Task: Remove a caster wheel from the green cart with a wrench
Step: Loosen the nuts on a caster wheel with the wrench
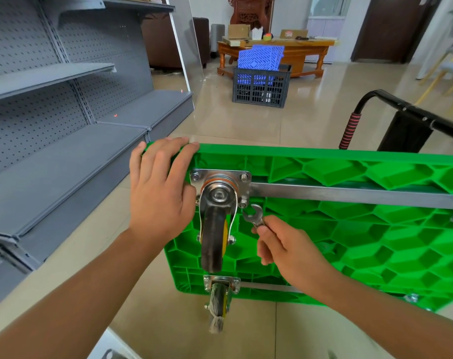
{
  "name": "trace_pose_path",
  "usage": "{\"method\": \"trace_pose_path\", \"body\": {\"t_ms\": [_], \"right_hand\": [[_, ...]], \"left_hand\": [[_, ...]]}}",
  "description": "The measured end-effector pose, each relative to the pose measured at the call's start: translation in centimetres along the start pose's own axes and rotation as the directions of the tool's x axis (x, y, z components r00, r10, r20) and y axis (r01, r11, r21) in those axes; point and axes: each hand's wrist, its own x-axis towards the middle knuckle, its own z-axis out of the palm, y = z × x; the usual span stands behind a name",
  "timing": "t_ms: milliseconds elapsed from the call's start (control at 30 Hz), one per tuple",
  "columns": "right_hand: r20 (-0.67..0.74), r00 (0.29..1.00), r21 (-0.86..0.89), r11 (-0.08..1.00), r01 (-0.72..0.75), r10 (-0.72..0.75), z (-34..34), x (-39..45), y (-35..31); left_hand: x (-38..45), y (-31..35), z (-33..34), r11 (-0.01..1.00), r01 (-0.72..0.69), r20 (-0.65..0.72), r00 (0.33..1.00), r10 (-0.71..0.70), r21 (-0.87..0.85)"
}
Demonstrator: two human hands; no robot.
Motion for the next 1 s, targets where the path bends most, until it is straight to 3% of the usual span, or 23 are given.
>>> {"method": "trace_pose_path", "body": {"t_ms": [167,467,600,700,767,833,867,933,1000], "right_hand": [[-0.035,0.996,0.237,0.968,-0.076,0.087,1.6,1.1,-0.4],[-0.035,0.986,0.411,0.902,-0.135,0.163,4.7,2.2,-1.3],[-0.068,0.983,0.357,0.924,-0.137,0.172,4.7,1.6,-1.5],[-0.088,0.984,0.124,0.982,-0.144,0.155,3.1,1.3,-1.4],[-0.104,0.993,-0.258,0.963,-0.078,0.053,1.0,1.3,-1.6],[-0.068,0.997,-0.652,0.758,-0.008,-0.048,-1.1,1.6,-2.3],[-0.051,0.996,-0.744,0.668,0.015,-0.079,-1.9,1.8,-2.6],[-0.016,0.995,-0.781,0.622,0.046,-0.094,-2.7,1.9,-3.0],[-0.005,0.993,-0.739,0.669,0.074,-0.115,-2.7,1.9,-2.5]], "left_hand": [[0.1,0.0,-0.1,1.000,0.000,0.007,1.000,0.000,-0.001],[0.0,-0.1,-0.1,1.000,-0.005,0.022,1.000,0.005,-0.007],[0.0,-0.2,0.1,1.000,-0.006,0.014,1.000,0.006,-0.019],[-0.1,-0.4,0.2,1.000,-0.015,0.000,1.000,0.015,-0.008],[0.0,-0.4,0.3,1.000,-0.017,-0.005,1.000,0.017,-0.004],[0.0,-0.4,0.4,1.000,-0.012,-0.006,1.000,0.012,0.000],[0.0,-0.4,0.4,1.000,-0.010,-0.009,1.000,0.010,0.000],[-0.1,-0.3,0.4,1.000,-0.015,-0.015,1.000,0.015,-0.002],[-0.1,-0.3,0.3,1.000,-0.019,-0.015,1.000,0.019,-0.001]]}}
